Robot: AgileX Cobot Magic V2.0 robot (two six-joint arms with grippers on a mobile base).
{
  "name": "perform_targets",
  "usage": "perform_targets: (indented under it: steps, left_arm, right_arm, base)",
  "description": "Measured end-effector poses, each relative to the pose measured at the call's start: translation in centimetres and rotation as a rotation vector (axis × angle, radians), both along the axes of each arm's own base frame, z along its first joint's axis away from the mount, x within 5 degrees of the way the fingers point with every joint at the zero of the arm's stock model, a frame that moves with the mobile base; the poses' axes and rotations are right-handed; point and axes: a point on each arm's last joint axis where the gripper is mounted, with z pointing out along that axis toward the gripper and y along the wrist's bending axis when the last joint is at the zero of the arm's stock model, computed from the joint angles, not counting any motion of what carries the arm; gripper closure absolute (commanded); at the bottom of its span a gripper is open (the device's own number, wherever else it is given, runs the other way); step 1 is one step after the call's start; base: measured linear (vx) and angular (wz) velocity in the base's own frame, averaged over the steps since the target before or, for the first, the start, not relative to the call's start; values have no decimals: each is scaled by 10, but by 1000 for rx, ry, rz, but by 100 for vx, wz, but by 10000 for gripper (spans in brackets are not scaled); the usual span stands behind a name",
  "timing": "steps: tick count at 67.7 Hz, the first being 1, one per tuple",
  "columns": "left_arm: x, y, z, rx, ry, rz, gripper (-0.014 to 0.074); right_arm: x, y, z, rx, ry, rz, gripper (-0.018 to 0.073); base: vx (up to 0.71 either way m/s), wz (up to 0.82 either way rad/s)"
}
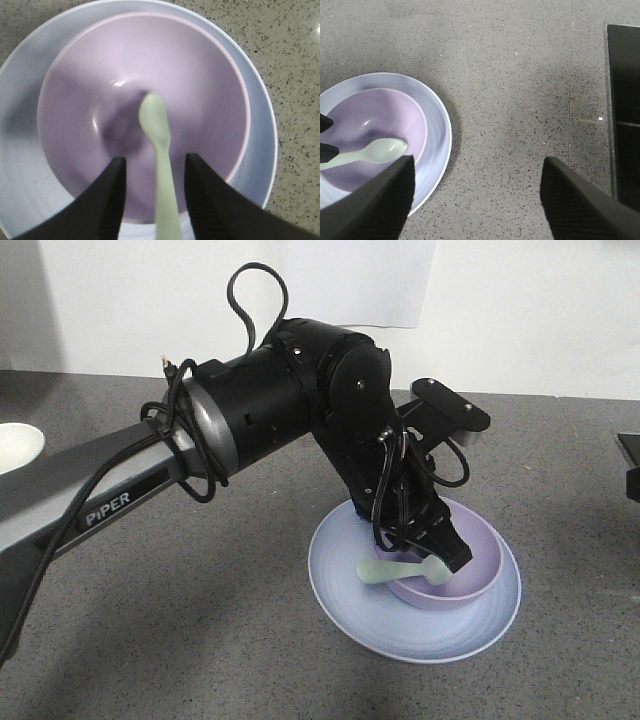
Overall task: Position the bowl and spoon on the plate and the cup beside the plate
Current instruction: 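Lower the spoon into the bowl and open the left gripper, then lift the left gripper away and move it to the brown paper cup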
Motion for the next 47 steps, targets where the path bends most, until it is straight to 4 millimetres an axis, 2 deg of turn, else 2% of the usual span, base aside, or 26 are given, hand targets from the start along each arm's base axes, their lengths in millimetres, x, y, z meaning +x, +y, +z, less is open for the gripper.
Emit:
perform_targets:
  steps: [13,32,41,42,47]
  left_arm:
    - [0,0,0,0,0,0,162]
    - [6,7,2,14,-3,69,171]
    - [19,33,16,19,-6,169,178]
    - [30,57,29,16,-9,235,192]
    - [39,78,38,6,-19,291,203]
  right_arm:
    - [0,0,0,0,0,0,53]
    - [0,0,0,0,0,0,53]
    - [0,0,0,0,0,0,53]
    - [0,0,0,0,0,0,53]
    - [0,0,0,0,0,0,53]
  base:
    - [0,0]
    - [0,0]
    - [0,0]
    - [0,0]
    - [0,0]
